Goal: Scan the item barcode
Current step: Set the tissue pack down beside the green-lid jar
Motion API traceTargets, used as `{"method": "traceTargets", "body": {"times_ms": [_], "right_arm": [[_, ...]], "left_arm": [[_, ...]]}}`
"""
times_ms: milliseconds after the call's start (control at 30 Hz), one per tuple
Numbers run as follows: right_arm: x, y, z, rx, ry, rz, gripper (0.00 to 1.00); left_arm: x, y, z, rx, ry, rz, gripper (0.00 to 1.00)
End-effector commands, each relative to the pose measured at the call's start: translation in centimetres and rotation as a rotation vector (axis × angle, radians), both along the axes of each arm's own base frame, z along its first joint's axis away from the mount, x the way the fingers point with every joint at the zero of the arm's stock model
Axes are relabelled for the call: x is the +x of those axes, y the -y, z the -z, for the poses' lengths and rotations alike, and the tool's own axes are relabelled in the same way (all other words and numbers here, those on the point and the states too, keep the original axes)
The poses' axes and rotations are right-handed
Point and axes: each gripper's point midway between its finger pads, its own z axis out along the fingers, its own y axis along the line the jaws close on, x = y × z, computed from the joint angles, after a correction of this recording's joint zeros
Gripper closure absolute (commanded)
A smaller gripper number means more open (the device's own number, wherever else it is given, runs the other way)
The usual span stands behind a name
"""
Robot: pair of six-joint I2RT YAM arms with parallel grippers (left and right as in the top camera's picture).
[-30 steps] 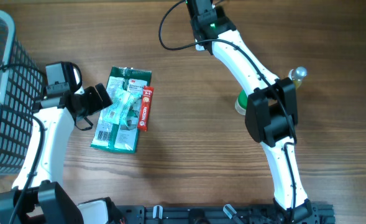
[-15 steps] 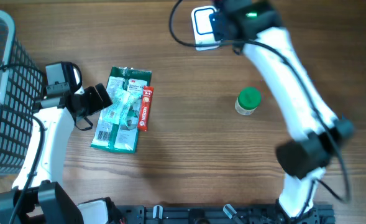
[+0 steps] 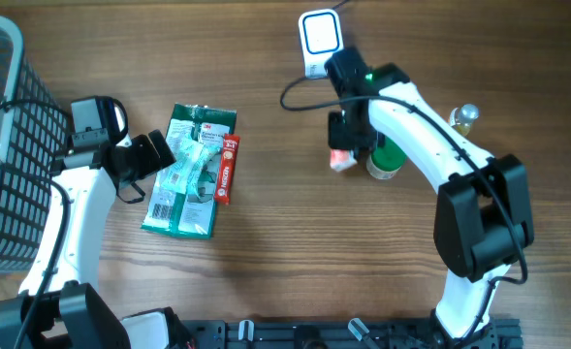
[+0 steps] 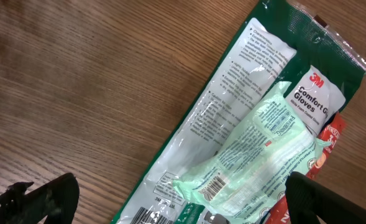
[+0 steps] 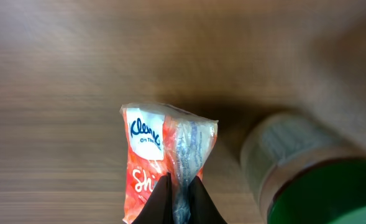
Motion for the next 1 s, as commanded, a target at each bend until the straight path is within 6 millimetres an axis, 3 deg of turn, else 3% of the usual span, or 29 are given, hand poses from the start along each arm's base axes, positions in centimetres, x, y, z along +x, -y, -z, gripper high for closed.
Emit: {"method": "traceTargets", "body": {"times_ms": [0, 133, 367, 567, 600, 633, 733, 800, 900, 967], "right_arm": [[-1.1, 2.3, 1.3, -0.118, -0.020, 0.034, 0.95], [-2.2, 6.5, 0.4, -0.341, -0.031, 0.080, 0.95], [-3.8, 10.2, -0.6, -0.465, -0.083, 0.197, 0.90], [-3.6, 9.8, -0.3, -0.436, -0.083, 0.204, 0.88], [-3.5, 9.8, -0.3, -0.434, -0.080, 0.199, 0.79], [-3.4, 9.7, -0.3, -0.430, -0.078, 0.179, 0.64], [-3.0, 9.5, -0.2, -0.423, -0.067, 0.159, 0.45], [-2.8, 9.1, 0.0, -0.399, -0.064, 0.161, 0.37], [-1.9, 6.6, 0.8, -0.258, -0.056, 0.124, 0.34], [-1.4, 3.5, 1.4, -0.088, -0.064, 0.104, 0.30]], "left_arm": [[-0.1, 0.3, 0.2, -0.001, -0.006, 0.025, 0.00], [-0.1, 0.3, 0.2, -0.001, -0.006, 0.025, 0.00], [-0.1, 0.3, 0.2, -0.001, -0.006, 0.025, 0.00], [-0.1, 0.3, 0.2, -0.001, -0.006, 0.025, 0.00], [-0.1, 0.3, 0.2, -0.001, -0.006, 0.025, 0.00], [-0.1, 0.3, 0.2, -0.001, -0.006, 0.025, 0.00], [-0.1, 0.3, 0.2, -0.001, -0.006, 0.025, 0.00], [-0.1, 0.3, 0.2, -0.001, -0.006, 0.025, 0.00], [-0.1, 0.3, 0.2, -0.001, -0.006, 0.025, 0.00], [-0.1, 0.3, 0.2, -0.001, -0.006, 0.025, 0.00]]}}
